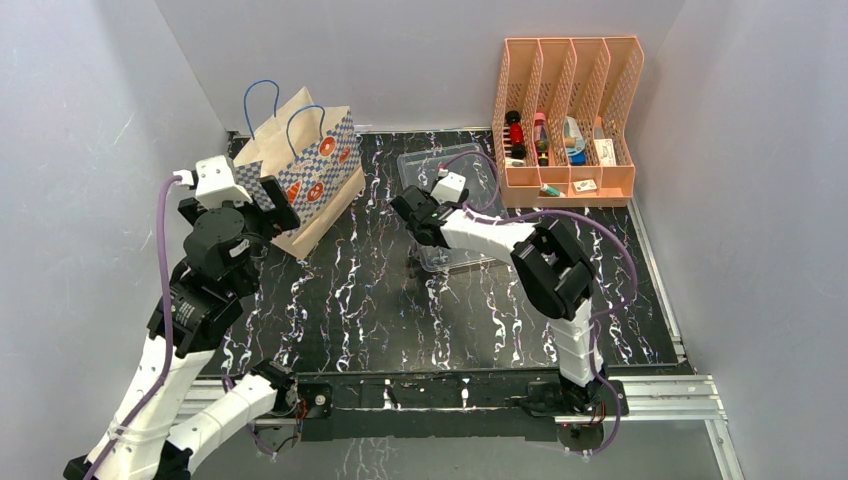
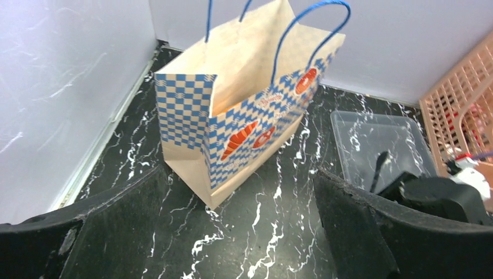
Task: Take the fake bread out of the paper bag
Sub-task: Pick up the clamp from the container.
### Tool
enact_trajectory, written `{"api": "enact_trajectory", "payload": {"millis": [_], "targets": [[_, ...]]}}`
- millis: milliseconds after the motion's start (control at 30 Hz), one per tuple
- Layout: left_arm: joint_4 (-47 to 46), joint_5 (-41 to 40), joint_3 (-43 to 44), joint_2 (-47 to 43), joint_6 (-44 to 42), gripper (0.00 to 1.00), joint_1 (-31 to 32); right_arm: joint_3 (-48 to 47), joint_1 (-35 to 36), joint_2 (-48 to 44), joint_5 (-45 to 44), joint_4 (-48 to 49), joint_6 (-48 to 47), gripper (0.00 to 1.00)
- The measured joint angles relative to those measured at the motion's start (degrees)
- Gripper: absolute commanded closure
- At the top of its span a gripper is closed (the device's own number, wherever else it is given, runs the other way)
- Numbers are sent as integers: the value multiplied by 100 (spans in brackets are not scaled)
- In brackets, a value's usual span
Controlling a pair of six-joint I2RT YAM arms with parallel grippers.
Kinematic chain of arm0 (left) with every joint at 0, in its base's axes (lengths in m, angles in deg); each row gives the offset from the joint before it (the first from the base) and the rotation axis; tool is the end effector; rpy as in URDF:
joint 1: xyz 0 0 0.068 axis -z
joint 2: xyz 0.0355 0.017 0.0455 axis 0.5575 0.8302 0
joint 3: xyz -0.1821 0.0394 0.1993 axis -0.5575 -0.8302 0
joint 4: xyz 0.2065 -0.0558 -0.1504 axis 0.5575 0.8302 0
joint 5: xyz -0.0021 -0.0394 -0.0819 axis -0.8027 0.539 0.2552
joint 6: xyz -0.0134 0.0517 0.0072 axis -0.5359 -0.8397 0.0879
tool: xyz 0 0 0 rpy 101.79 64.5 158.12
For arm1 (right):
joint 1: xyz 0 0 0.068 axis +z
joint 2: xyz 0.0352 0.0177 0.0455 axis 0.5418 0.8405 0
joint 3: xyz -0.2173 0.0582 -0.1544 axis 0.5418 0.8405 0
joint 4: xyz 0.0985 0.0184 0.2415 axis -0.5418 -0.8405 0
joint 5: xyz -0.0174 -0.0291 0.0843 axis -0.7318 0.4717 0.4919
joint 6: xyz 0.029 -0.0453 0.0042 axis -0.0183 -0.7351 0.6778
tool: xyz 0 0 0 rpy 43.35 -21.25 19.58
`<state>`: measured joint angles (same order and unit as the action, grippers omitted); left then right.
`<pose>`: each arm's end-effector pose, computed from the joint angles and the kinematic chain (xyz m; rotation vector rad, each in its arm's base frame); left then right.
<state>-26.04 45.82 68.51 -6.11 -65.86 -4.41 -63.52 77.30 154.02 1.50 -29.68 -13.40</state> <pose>0.1214 -0.0429 0.4413 -0.2953 1.5998 -0.0242 0.3271 0.2912 0.1829 0.4859 2.2750 0.0005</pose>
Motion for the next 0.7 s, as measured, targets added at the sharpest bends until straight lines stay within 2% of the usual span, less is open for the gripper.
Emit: {"api": "enact_trajectory", "payload": {"millis": [133, 400, 700], "targets": [[74, -372, 238, 214, 0, 2, 0, 435, 2, -358, 28, 216, -170, 47], [352, -870, 1314, 1381, -127, 2, 0, 1237, 2, -1213, 243, 678, -647, 47], [1078, -387, 2892, 2717, -140, 2, -452, 1862, 61, -2033, 487, 1128, -1062, 48]]}}
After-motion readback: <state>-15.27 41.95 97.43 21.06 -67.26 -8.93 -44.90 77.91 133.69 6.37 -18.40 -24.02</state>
